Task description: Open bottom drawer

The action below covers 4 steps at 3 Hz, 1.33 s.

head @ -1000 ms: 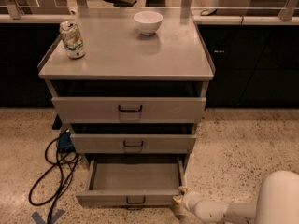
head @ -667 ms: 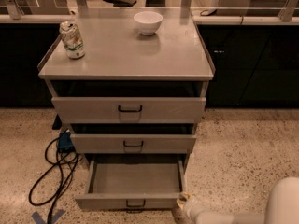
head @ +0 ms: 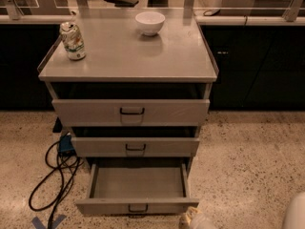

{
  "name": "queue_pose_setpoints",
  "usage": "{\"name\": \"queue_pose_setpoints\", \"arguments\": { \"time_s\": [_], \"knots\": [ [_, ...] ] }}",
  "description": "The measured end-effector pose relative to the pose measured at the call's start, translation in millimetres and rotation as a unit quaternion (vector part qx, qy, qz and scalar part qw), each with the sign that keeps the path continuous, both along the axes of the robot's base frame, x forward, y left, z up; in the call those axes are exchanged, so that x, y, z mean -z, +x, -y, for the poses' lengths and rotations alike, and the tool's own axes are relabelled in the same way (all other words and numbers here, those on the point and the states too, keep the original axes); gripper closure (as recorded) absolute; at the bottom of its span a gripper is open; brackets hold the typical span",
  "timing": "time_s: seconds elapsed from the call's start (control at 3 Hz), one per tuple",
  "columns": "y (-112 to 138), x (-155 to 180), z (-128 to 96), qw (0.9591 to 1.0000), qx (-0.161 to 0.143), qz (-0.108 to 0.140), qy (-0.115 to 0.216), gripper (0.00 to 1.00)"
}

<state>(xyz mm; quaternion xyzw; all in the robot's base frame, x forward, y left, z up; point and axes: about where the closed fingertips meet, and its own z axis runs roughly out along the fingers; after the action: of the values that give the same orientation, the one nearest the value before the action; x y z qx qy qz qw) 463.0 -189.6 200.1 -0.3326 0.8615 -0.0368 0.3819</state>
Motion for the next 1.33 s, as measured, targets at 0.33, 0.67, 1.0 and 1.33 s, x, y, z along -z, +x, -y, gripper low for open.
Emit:
{"name": "queue_pose_setpoints", "arguments": {
  "time_s": [0.33, 0.67, 1.0, 1.33],
  "knots": [
    [-73.7, 1.2, 13.3, 0.9986, 0.052, 0.009, -0.004, 1.00],
    [-151.4, 3.0, 27.2, 0.9942, 0.106, 0.018, -0.007, 1.00],
    [-157.8, 2.1, 34.1, 0.9925, 0.120, 0.019, -0.009, 0.81],
    [-155.5, 2.9, 31.7, 0.9931, 0.116, 0.018, -0.008, 0.58]
  ]
}}
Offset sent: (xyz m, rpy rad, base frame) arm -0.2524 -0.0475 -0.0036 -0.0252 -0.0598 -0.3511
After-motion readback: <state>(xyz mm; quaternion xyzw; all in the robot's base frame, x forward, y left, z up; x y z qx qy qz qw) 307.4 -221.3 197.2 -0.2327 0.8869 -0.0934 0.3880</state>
